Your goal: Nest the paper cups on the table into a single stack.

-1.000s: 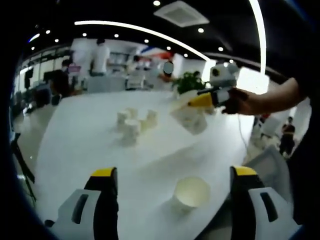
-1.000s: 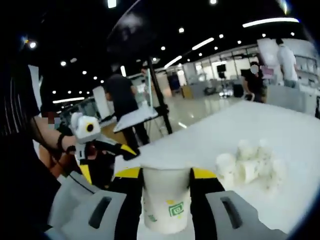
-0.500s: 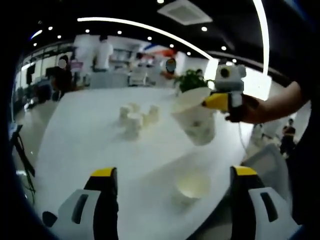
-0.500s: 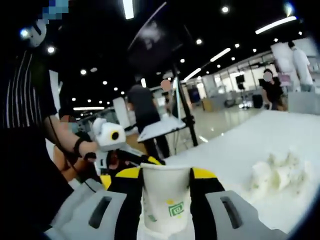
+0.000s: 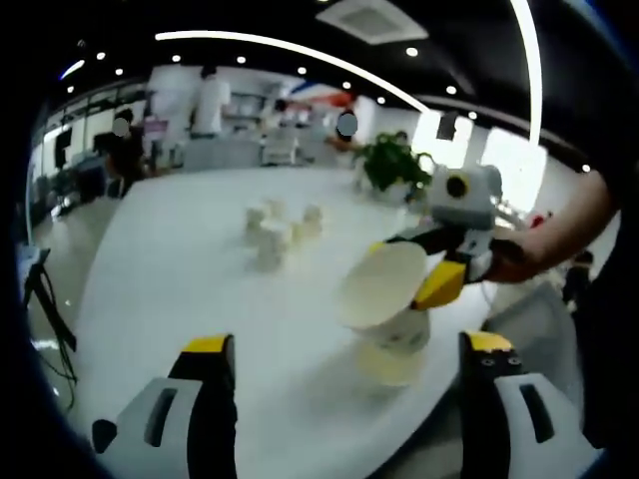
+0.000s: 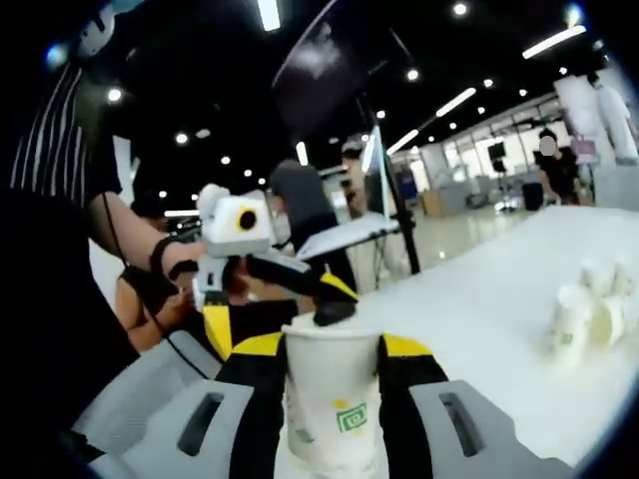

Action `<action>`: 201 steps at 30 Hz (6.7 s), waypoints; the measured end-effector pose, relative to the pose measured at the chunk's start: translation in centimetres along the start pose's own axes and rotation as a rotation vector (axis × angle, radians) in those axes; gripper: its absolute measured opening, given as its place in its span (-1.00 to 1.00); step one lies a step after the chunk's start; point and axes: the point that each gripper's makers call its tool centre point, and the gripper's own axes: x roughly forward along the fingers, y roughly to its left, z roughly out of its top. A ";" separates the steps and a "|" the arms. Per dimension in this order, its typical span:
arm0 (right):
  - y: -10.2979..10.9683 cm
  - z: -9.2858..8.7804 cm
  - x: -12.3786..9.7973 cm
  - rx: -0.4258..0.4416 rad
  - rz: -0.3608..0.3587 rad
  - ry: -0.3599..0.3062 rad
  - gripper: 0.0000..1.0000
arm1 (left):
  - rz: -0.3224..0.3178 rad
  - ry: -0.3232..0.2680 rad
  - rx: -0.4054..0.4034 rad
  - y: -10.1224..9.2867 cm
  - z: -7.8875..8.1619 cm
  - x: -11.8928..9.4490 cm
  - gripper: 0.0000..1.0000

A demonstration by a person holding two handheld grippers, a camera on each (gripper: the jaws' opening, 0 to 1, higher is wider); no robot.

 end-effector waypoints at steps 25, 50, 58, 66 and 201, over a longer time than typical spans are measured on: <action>0.4 -2.4 0.1 -0.118 -0.032 0.013 -0.20 | 0.021 0.022 0.007 1.1 0.4 -0.2 0.79; -0.8 -2.1 -2.1 -0.078 -0.100 0.028 -0.01 | 0.005 0.018 0.021 0.5 0.8 0.4 0.78; -1.5 -1.5 -2.9 -0.067 -0.129 0.023 -0.01 | 0.002 0.005 0.024 0.4 1.2 0.6 0.78; -3.9 0.4 -5.6 -0.051 -0.230 -0.037 -0.01 | 0.002 0.001 0.023 0.4 1.3 0.6 0.78; -13.3 -2.7 -21.3 0.177 -0.717 -0.057 0.86 | -0.017 0.152 0.164 10.1 7.3 19.3 0.64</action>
